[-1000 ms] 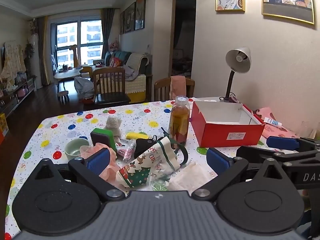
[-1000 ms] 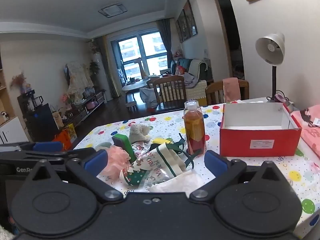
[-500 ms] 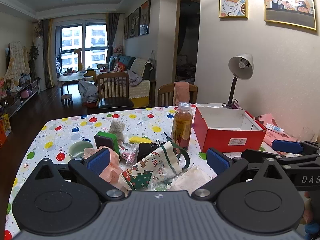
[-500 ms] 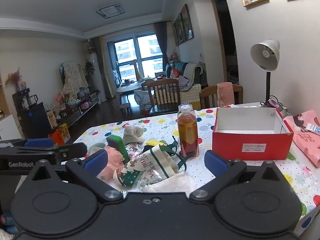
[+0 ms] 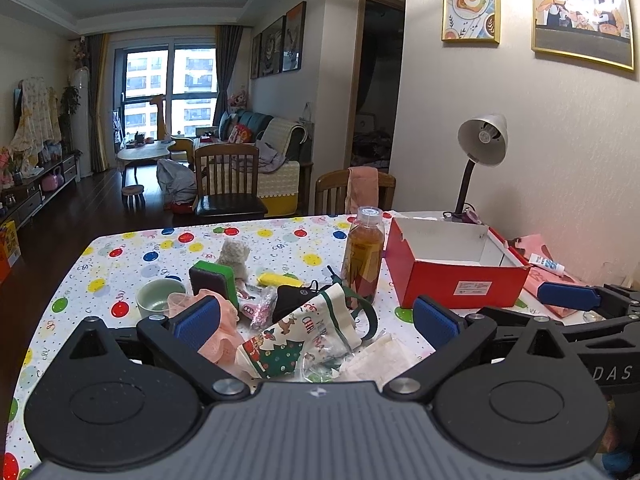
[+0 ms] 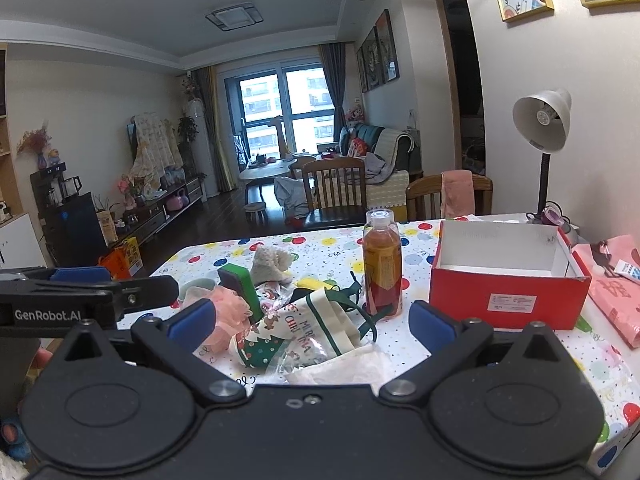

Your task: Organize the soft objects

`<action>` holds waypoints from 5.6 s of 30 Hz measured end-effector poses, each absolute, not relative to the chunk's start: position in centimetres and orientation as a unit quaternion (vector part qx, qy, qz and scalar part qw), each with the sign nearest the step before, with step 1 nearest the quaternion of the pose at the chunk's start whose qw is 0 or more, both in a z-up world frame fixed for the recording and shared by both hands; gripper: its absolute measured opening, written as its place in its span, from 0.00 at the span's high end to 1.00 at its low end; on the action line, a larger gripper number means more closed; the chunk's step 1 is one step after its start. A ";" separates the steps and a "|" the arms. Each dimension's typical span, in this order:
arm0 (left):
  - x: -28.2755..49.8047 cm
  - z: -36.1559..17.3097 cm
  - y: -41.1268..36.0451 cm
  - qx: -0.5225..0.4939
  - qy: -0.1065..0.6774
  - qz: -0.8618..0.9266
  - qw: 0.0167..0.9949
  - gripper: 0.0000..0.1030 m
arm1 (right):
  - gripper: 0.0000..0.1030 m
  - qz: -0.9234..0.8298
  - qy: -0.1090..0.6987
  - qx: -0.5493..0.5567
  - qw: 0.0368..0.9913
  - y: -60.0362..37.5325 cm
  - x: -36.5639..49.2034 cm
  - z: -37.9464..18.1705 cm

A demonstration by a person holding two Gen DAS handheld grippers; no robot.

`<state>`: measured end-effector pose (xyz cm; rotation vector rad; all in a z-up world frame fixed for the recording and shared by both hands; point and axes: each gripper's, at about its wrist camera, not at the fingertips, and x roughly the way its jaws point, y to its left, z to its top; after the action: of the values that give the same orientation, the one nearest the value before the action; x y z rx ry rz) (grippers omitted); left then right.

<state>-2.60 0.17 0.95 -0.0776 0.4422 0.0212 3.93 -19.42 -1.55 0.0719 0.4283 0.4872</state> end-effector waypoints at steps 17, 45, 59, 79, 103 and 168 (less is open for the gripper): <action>-2.6 1.0 0.1 -0.039 0.213 0.008 0.976 0.00 | 0.00 0.225 0.205 0.026 0.952 -19.3 3.9 -1.5; -2.3 0.6 0.9 -0.032 0.188 0.012 0.982 0.00 | 0.02 0.222 0.187 0.017 0.957 -19.3 4.0 -1.4; 1.6 -4.5 2.1 -0.018 0.231 0.006 0.973 0.00 | 0.02 0.214 0.245 -0.003 0.945 -19.2 7.2 -5.1; 13.7 -9.6 3.8 -0.006 0.320 0.012 0.947 0.00 | 0.04 0.292 0.334 -0.063 0.894 -16.9 13.2 -11.4; 21.2 -15.0 2.0 0.042 0.411 -0.047 0.909 0.05 | 0.31 0.323 0.339 -0.170 0.867 -9.9 15.5 -15.5; 19.0 -11.1 -0.1 -0.049 0.445 -0.150 0.881 0.76 | 0.98 0.238 0.370 -0.017 0.898 -20.7 14.8 -13.3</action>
<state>18.96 -0.12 -11.14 -0.1029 0.9272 -0.3120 14.78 -20.68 -13.35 -0.0344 0.7666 0.4920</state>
